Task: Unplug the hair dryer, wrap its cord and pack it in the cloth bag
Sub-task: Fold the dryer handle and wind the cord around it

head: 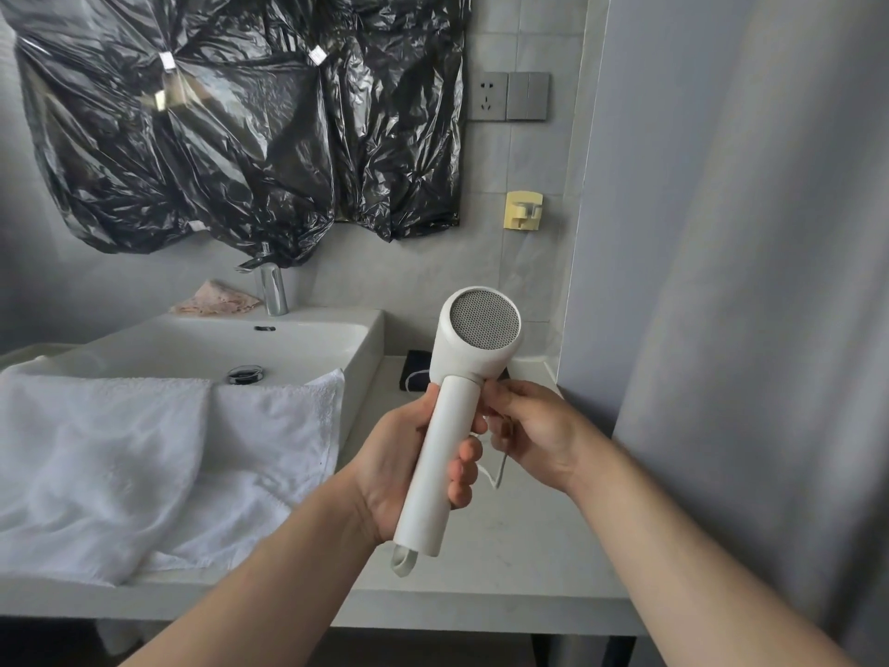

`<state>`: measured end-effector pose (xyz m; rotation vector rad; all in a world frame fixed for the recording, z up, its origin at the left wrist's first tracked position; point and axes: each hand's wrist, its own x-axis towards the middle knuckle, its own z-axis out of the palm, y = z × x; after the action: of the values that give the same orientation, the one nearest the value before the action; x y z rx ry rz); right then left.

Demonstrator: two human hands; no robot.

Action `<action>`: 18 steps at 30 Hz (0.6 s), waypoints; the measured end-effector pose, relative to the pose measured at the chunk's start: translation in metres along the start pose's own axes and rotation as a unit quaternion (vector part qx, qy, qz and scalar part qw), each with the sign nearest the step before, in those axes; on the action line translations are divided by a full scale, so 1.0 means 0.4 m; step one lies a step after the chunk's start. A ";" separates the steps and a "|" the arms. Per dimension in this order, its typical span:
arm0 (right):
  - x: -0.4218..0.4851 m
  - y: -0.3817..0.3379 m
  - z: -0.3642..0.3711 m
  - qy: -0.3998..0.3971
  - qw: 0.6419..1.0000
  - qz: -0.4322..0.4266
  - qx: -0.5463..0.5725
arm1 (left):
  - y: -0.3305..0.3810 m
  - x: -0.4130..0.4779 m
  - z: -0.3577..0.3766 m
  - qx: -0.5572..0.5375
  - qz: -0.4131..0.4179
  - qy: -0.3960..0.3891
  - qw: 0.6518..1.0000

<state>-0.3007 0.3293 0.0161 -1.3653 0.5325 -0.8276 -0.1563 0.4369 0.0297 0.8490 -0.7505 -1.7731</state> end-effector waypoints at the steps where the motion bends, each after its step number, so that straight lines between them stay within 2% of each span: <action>1: 0.003 0.001 0.000 -0.006 1.000 0.001 -0.011 | -0.001 0.001 -0.002 -0.005 0.000 -0.007 1.000; 4: 0.004 0.000 -0.001 0.000 0.998 0.010 -0.058 | -0.002 -0.002 -0.011 -0.008 -0.012 -0.034 0.999; 6: 0.006 0.003 -0.013 -0.032 0.998 0.000 -0.050 | -0.005 -0.005 -0.012 0.003 -0.029 -0.057 0.998; 10: 0.000 0.000 -0.013 -0.104 0.991 -0.081 -0.008 | -0.006 -0.001 -0.003 0.023 -0.040 -0.080 0.996; 14: 0.006 0.006 -0.008 -0.042 0.992 -0.118 -0.007 | -0.006 0.002 0.005 0.019 -0.047 -0.066 0.997; 18: 0.002 0.003 -0.016 0.014 0.990 -0.138 -0.035 | 0.001 0.003 0.015 0.093 -0.037 0.015 0.995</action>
<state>-0.3048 0.3246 0.0140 -1.5158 0.4026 -1.0608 -0.1612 0.4364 0.0332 1.0356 -0.8846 -1.7704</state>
